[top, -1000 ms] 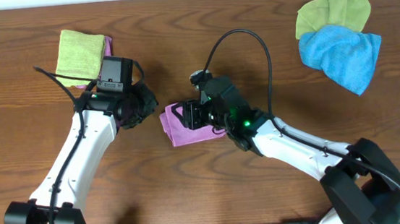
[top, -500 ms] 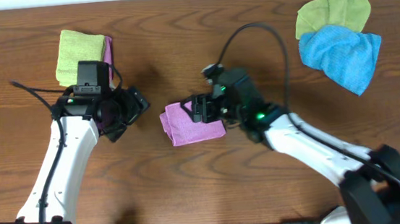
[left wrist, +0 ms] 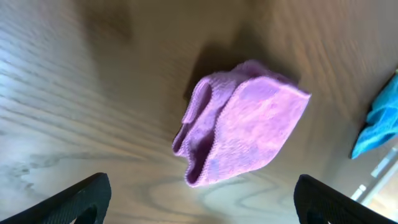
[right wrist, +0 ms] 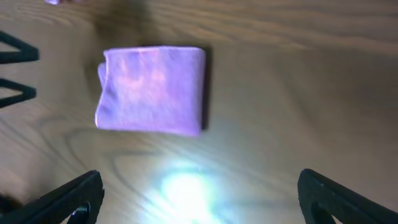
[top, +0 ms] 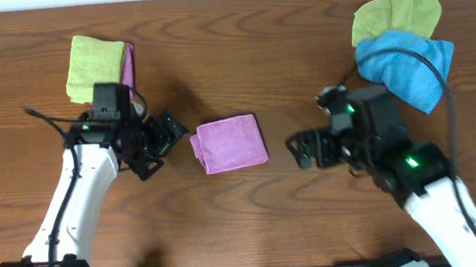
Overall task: Fold the cloth
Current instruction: 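Fold the strip in half with the right gripper and release it, then retract the right gripper and grasp the folded pink square with the left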
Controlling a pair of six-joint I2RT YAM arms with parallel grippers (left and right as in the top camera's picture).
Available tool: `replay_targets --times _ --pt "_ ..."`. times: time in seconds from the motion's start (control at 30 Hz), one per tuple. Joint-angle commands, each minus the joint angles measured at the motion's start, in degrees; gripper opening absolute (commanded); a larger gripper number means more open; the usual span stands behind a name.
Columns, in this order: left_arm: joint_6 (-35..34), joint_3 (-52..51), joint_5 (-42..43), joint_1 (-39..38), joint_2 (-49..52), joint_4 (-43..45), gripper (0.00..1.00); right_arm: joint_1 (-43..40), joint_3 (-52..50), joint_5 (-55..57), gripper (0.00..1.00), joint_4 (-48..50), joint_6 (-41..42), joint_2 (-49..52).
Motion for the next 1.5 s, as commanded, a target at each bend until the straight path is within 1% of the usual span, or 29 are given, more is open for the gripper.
replay_targets --times 0.0,0.1,0.23,0.37,0.5,0.67,1.0,1.17,1.47 --pt "-1.18 -4.81 5.46 0.17 -0.44 3.17 0.95 -0.46 -0.48 4.85 0.99 -3.06 -3.15 -6.78" --pt "-2.62 -8.72 8.07 0.13 -0.44 7.54 0.95 -0.46 -2.01 6.95 0.99 -7.54 -3.13 -13.99" --pt "-4.15 -12.48 10.29 0.09 -0.44 12.7 0.95 -0.46 -4.44 8.2 0.99 -12.24 -2.38 -21.14" --pt "-6.8 -15.89 10.67 -0.92 -0.44 16.55 0.95 -0.46 -7.58 8.37 0.99 -14.69 1.22 -28.13" --pt "-8.98 -18.25 11.04 -2.56 -0.44 20.48 0.95 -0.44 -8.17 8.09 0.99 -15.78 3.91 -31.65" --pt "-10.54 -18.91 9.42 -4.5 -0.09 23.58 0.95 -0.44 -8.17 7.91 0.99 -15.96 7.65 -31.76" --pt "-12.92 -18.93 8.07 -7.15 3.43 28.28 0.95 -0.44 -8.17 7.93 0.99 -16.22 7.61 -31.76" --pt "-12.96 -18.93 6.62 -7.26 3.61 29.62 0.95 -0.44 -8.17 7.93 0.99 -16.22 7.61 -31.76" --pt "-15.3 -18.93 4.13 -9.11 4.33 31.39 0.95 -0.44 -8.17 7.93 0.99 -16.24 7.61 -31.76"
